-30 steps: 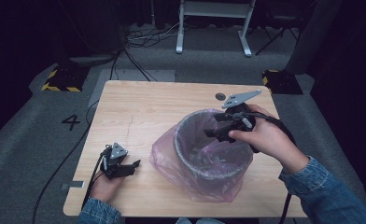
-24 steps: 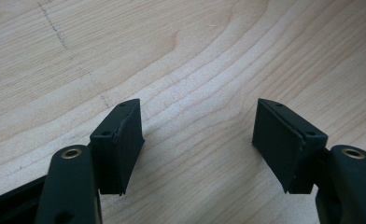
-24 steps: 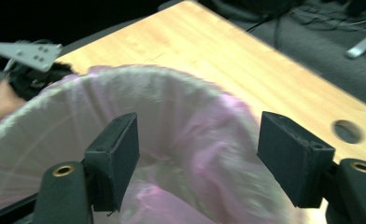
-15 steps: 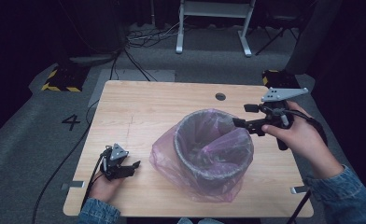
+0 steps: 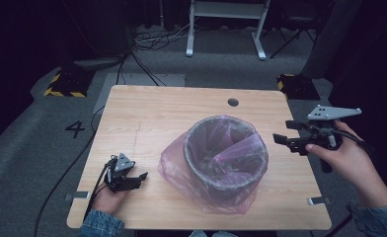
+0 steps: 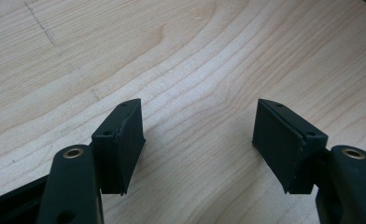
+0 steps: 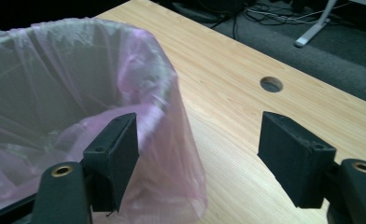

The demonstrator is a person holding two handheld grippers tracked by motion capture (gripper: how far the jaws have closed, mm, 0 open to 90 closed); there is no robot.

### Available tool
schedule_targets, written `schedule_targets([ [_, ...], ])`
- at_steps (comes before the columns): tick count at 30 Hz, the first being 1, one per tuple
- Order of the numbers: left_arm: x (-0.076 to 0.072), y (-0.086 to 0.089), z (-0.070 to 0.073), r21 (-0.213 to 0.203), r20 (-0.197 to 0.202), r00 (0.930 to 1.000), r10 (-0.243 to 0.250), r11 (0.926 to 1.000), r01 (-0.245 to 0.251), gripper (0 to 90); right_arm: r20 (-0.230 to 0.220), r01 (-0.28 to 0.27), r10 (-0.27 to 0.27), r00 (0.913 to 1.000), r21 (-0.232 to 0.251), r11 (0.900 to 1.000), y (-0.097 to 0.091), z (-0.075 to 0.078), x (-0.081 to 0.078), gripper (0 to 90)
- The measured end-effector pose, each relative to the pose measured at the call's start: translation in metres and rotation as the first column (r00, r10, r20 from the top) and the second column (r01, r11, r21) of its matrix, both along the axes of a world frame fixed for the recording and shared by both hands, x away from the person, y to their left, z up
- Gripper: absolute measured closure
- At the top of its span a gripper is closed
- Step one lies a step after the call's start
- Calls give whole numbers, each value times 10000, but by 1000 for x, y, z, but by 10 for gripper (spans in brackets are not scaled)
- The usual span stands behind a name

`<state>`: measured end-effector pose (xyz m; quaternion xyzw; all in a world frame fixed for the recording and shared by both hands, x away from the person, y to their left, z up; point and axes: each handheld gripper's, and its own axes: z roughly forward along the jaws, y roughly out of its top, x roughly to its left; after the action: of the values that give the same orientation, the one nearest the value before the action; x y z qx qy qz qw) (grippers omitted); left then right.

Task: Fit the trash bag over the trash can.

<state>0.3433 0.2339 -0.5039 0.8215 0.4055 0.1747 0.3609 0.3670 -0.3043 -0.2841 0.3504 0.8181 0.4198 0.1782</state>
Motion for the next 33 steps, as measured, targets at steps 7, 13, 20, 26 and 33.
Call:
schedule_targets([
  [7, 0, -1, 0, 0, -2, 10000, 57, 10000, -57, 332, 672, 41, -60, 9977, 281, 9996, -30, -17, -10, 293],
  [13, 1, -1, 0, -32, -10, 9999, 100, 9999, -100, 330, 1019, 19, -88, 9948, 675, 9977, -48, -37, -21, 282],
  [20, 0, -1, 0, -32, -15, 9999, 111, 9999, -111, 330, 478, 1630, -1680, 9846, 943, 9821, -67, -74, -28, 282],
  [26, 1, -1, 0, -33, -23, 9999, 116, 9999, -116, 329, 472, 1858, -1913, 9804, 1014, 9773, -77, -102, -30, 283],
  [33, 1, -1, 0, -34, -23, 9999, 121, 9999, -121, 328, 546, 1364, -1485, 9874, 1814, 9739, -83, -133, -34, 283],
])
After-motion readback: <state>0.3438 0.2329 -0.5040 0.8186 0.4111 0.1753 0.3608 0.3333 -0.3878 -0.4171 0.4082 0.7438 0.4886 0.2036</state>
